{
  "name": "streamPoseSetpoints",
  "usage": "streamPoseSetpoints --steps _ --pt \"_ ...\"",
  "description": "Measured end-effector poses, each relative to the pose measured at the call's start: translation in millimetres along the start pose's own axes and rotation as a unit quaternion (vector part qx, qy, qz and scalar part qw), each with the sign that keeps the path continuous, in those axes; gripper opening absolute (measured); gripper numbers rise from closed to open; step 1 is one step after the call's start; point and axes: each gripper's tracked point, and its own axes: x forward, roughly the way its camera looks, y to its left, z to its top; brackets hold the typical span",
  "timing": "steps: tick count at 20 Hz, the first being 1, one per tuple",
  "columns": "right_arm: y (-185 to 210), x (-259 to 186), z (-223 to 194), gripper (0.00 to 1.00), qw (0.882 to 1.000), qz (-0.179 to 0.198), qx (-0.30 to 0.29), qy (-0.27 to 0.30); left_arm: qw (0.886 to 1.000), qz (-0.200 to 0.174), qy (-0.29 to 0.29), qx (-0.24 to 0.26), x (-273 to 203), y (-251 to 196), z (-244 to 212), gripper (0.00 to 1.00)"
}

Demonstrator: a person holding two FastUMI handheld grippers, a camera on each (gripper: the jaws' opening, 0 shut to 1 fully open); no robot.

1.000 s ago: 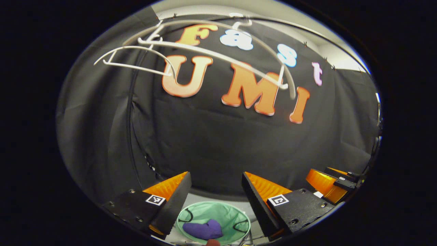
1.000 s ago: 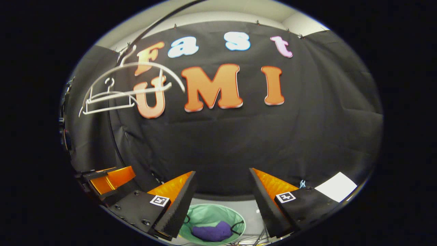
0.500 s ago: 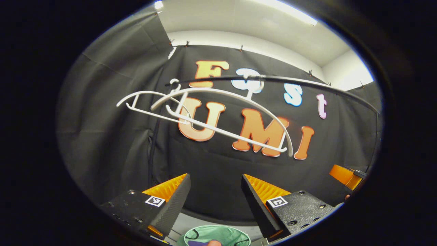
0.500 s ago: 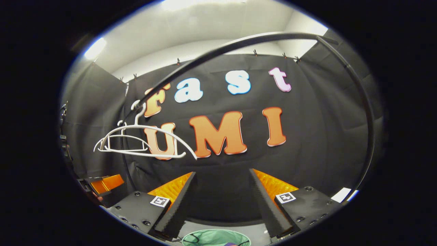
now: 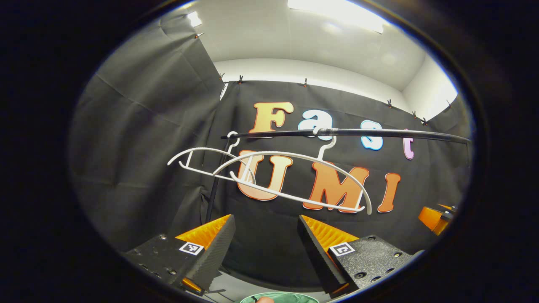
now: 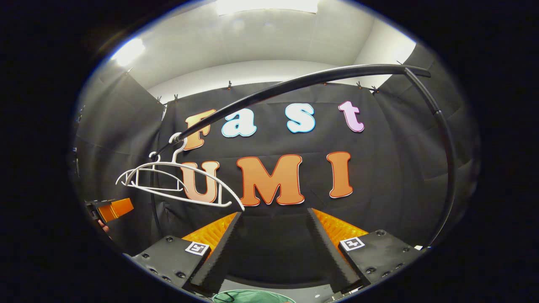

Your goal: Grasp the clothes on the hanger with both hands and then place them into the laundry hamper below.

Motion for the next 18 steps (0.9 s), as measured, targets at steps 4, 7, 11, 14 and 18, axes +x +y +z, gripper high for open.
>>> streamPoseSetpoints --steps 4,7,11,14,18 --pt "0.9 0.1 1.5 1.00 1.000 0.005 -0.004 -0.005 1.000 0.004 0.002 -0.010 -0.6 -0.2 -3.6 0.89" --pt "2.1 2.1 -1.2 0.94 1.000 0.008 -0.005 -0.003 1.000 0.007 0.005 -0.005 -2.2 1.1 -4.0 0.89" --pt "5.5 2.4 -4.0 1.00 1.000 0.013 0.001 -0.002 1.000 0.009 -0.002 0.003 -5.7 3.0 0.5 0.94" --pt "4.9 2.6 -4.5 1.00 1.000 0.011 0.000 -0.003 1.000 0.010 -0.003 0.003 -5.7 3.0 1.5 0.89" --pt "2.6 -0.9 -4.1 0.89 1.000 0.008 0.000 -0.003 1.000 0.007 0.001 0.000 -5.6 0.9 -1.1 0.89"
